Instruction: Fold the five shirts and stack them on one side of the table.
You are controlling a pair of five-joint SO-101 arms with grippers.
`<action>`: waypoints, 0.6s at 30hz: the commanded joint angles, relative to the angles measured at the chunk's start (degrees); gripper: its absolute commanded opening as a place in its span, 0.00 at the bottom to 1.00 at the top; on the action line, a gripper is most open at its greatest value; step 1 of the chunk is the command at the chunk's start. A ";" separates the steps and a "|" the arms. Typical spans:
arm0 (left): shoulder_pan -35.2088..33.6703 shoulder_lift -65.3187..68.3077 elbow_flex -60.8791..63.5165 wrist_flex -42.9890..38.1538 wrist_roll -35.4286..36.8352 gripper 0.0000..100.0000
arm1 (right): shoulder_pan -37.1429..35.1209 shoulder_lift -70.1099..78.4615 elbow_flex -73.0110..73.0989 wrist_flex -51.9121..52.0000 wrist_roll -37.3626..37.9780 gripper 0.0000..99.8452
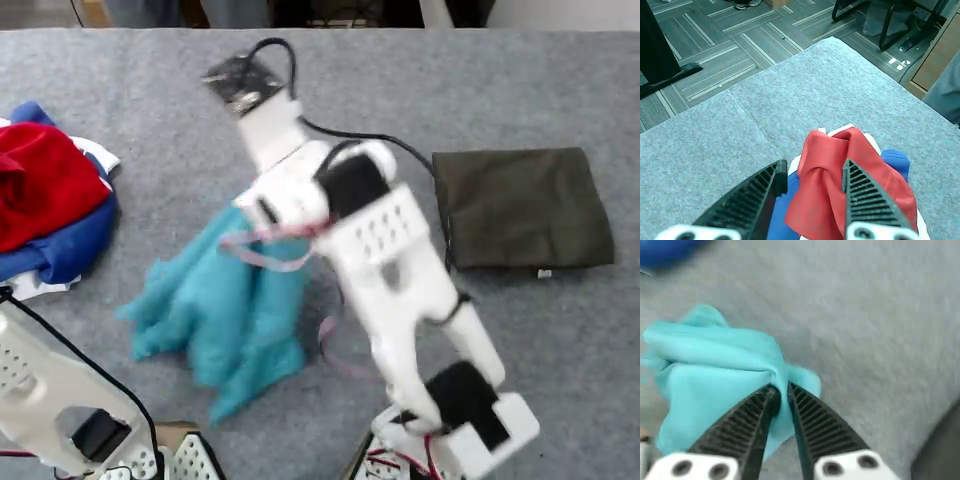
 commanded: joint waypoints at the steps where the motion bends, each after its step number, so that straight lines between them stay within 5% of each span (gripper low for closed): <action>1: -0.57 -3.34 -1.98 0.18 0.00 0.20 | 11.52 3.65 9.63 -7.65 4.92 0.01; 8: -0.57 -3.43 -2.33 0.18 0.00 0.20 | 24.44 12.09 14.55 -20.22 10.99 0.03; 15: -0.13 -8.97 0.40 0.26 0.00 0.20 | 28.48 14.46 7.08 -18.46 7.56 0.47; 18: -0.04 -13.19 5.85 0.26 0.00 0.20 | 26.73 14.46 1.27 -9.93 9.05 0.46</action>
